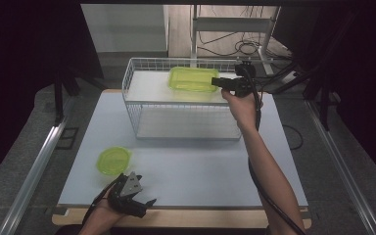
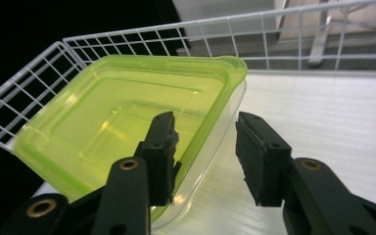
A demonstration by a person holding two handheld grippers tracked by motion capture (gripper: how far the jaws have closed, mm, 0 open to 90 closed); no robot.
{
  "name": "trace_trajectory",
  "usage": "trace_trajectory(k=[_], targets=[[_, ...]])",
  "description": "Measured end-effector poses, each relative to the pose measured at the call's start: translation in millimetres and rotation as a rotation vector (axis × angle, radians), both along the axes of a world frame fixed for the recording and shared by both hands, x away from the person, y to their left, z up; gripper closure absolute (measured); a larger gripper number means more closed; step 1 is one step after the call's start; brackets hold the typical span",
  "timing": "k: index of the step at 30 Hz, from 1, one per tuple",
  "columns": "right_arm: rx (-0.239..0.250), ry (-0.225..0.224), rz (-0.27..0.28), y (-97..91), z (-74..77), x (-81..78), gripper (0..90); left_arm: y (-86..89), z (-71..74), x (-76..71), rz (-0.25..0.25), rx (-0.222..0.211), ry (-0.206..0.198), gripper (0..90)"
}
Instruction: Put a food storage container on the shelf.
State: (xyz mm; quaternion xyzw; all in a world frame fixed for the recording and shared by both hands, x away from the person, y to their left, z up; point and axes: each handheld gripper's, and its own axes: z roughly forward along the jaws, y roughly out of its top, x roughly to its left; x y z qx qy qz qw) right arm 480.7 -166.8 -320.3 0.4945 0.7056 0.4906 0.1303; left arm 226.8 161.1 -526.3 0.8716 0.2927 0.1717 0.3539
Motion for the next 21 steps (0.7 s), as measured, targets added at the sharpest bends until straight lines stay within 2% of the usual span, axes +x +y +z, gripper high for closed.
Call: trace_trajectory(k=[12,15,17,18,19,20,21], targets=[[-0.090,-0.053,-0.003,7.3,4.2,-1.8,54.8,-0.4,0.0,-0.4,-0.003,0.002,0.000,9.4],[-0.116,-0.088,0.014,7.2,11.9,-10.0,54.8,-0.1,-0.2,-0.2,0.000,-0.002,0.001,9.4],[-0.127,-0.116,0.026,6.3,17.6,-17.2,57.1,-0.6,-0.2,-0.4,0.000,-0.002,0.001,9.4],[-0.131,-0.133,0.034,5.7,19.9,-21.5,61.1,-1.1,-0.3,-0.5,0.001,-0.003,0.000,9.4],[-0.131,-0.138,0.053,5.4,22.0,-26.4,67.4,-1.5,-0.3,-0.6,0.001,-0.004,-0.001,9.4],[-0.131,-0.138,0.053,5.4,22.0,-26.4,67.4,-1.5,-0.3,-0.6,0.001,-0.004,-0.001,9.4],[-0.133,-0.154,0.098,5.5,23.8,-38.0,79.9,-1.9,-0.2,-0.8,0.001,-0.006,0.000,9.4]])
